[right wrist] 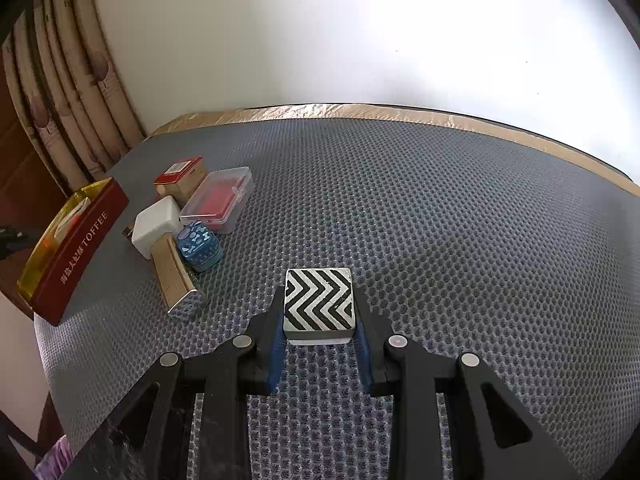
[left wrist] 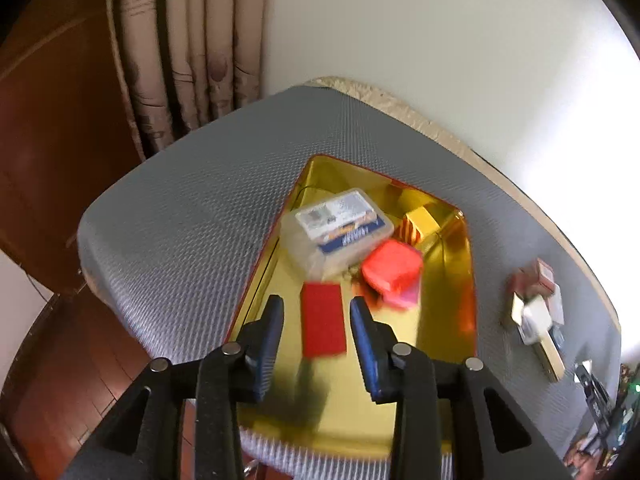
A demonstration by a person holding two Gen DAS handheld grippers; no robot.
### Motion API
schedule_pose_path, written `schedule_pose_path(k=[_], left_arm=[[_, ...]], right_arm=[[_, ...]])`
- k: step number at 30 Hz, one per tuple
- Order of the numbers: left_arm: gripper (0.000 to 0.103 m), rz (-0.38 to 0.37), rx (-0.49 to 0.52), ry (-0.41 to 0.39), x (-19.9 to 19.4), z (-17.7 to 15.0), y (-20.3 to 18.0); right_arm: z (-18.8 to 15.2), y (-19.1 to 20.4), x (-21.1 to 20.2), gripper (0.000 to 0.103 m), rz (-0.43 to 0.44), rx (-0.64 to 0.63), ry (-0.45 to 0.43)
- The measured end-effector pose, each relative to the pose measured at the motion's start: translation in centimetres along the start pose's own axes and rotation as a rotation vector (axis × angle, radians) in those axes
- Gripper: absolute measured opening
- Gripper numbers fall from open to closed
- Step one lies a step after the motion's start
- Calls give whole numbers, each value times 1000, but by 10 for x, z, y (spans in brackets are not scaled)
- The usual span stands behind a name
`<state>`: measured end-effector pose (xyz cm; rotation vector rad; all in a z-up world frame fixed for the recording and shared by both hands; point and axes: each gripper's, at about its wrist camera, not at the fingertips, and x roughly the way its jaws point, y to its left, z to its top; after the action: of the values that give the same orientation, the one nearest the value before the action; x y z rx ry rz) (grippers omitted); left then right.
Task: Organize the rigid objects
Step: 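Carry the red block into the gold tin and open the left tool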
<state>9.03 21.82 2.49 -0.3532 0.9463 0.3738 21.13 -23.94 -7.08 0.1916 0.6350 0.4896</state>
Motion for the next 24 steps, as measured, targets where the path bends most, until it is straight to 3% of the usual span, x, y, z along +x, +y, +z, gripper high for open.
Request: schedule_pose_path(k=[8,12,15,20,24], left_arm=[[40,56,-38,-131,-66,-59,21],[41,108,1,-151,-73,-77,32],[41,154,30,-127,-68,-85,38],[41,89,25,-54,-55,-89,45],[41,36,29,-12,-50,-91,46]], right_arm=[[2,5,-8,28,-24,-2,15],[12,32,-34,28,36,-12,-25],[28,80,-51,28,106,-89,-52],[56,189,-57,28,271,-241,-57],[62,280,-34,28,375,-357,-10]])
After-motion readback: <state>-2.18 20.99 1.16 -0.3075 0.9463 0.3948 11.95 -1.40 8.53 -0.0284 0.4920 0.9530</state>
